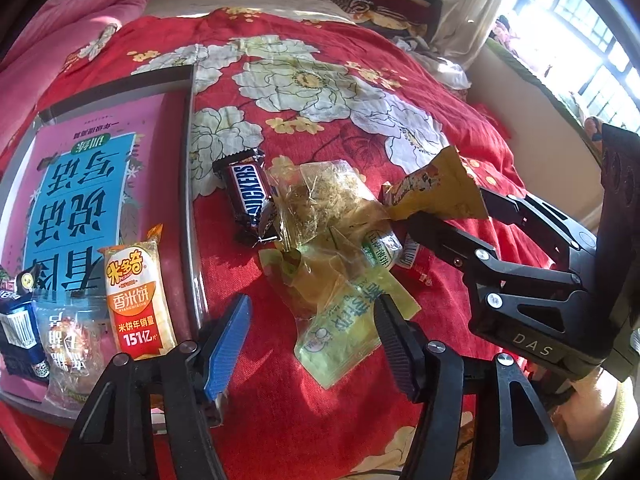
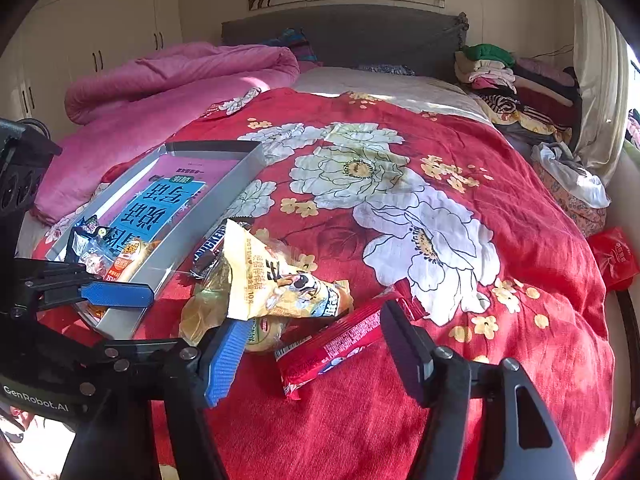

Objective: Organize snacks
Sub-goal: 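Grasp the clear green-labelled bag with the left gripper while the right gripper grasps the yellow chip bag, then lift and carry the clear bag and yellow chip bag over the tray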

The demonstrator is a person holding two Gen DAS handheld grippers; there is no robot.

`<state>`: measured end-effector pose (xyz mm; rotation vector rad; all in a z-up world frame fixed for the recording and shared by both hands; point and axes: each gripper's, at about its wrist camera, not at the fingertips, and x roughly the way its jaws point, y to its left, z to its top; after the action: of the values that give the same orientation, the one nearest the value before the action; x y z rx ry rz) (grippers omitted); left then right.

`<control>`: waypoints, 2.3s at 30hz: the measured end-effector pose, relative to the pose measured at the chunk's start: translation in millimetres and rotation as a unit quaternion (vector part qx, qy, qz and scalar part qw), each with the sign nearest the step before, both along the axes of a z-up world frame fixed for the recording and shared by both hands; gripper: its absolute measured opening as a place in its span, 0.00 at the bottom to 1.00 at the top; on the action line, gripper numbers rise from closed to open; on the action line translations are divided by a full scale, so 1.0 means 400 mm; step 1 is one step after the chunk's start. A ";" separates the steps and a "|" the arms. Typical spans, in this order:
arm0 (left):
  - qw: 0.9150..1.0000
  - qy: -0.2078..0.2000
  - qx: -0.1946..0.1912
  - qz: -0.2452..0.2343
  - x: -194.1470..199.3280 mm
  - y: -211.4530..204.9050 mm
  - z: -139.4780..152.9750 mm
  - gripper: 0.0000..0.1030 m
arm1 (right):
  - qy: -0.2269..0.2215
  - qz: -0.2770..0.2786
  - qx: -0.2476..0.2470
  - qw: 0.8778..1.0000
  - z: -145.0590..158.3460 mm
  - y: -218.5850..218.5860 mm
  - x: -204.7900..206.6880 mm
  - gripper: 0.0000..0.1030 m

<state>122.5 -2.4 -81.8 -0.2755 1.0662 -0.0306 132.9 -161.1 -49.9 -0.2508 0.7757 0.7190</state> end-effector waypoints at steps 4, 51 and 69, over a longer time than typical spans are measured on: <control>1.000 0.000 0.001 0.000 0.008 0.000 -0.007 0.59 | 0.012 0.002 -0.001 1.000 -0.018 0.009 0.028 0.52; 0.999 -0.032 -0.021 -0.027 0.008 0.010 0.015 0.32 | 0.058 0.015 0.085 0.995 -0.021 -0.005 0.083 0.26; 0.995 -0.086 -0.030 0.033 -0.040 0.126 0.127 0.32 | 0.024 0.031 0.130 0.991 0.051 -0.022 0.027 0.25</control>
<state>106.6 48.1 -31.2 -0.3567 0.8861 -0.0265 143.6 -170.0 -29.4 -0.0217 0.7136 0.8797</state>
